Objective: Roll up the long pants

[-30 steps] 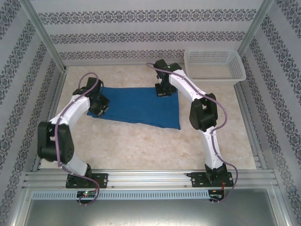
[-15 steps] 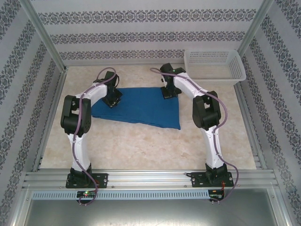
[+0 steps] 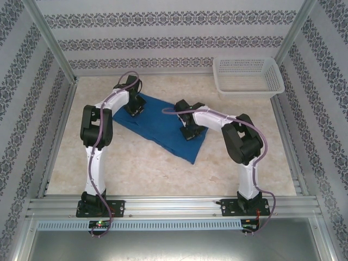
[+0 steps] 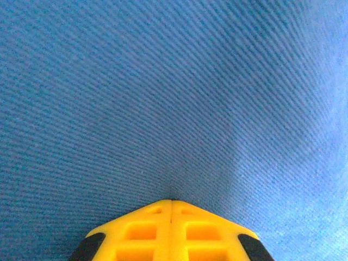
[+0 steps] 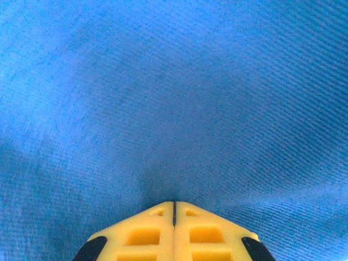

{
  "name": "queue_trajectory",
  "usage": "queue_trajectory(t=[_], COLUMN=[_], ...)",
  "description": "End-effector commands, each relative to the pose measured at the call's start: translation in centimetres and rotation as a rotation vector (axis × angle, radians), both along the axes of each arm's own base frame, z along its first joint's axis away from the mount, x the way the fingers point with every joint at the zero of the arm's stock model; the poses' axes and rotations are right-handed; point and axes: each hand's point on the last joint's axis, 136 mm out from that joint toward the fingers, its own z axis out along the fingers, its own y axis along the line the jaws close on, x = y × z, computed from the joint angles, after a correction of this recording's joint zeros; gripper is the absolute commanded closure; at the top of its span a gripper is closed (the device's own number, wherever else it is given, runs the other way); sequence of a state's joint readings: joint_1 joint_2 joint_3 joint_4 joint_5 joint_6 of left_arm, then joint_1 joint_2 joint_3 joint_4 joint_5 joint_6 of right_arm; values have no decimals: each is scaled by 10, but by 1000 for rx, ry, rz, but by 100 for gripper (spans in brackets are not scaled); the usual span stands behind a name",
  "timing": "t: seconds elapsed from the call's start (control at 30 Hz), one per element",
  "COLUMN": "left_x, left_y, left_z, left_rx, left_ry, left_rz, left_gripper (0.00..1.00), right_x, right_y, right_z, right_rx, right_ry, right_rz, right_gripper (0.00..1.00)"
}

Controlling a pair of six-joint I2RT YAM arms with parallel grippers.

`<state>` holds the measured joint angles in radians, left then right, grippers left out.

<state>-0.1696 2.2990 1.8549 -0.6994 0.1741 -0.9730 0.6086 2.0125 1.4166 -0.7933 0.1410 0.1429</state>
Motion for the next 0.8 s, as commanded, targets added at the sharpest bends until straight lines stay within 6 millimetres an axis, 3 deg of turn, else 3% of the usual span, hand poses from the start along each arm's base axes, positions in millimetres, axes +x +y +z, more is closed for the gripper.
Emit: queue_trajectory(t=[0.0,0.2,0.43,0.57,0.67,0.7,0.73,0.77], left_x=[5,36,50,52,53,53,53,51], left_y=[-17,-72,-149,-154,-141,-135,-129,-122], left_z=[-37,-47,-47,-33,-5,8,19,31], left_rx=[-51,-214,-374,-374,-327,-307,-291,-268], left_ry=[43,-13,-40,-60,-94,-106,-119,-130], left_rz=[-58,-72,-158,-181,-200,-208,-215,-222], left_gripper=[100,100,98,98,97,91,83,70], right_x=[-45,-92,-119,-119,-110,-107,-105,-103], right_y=[8,62,120,137,140,139,140,142], right_z=[-1,5,-3,5,24,32,40,49], right_rx=[-6,53,115,125,137,139,144,154], right_ry=[63,64,90,70,20,-1,-20,-39], right_rz=[10,72,118,146,166,178,195,222], right_gripper=[100,100,100,100,100,99,86,59])
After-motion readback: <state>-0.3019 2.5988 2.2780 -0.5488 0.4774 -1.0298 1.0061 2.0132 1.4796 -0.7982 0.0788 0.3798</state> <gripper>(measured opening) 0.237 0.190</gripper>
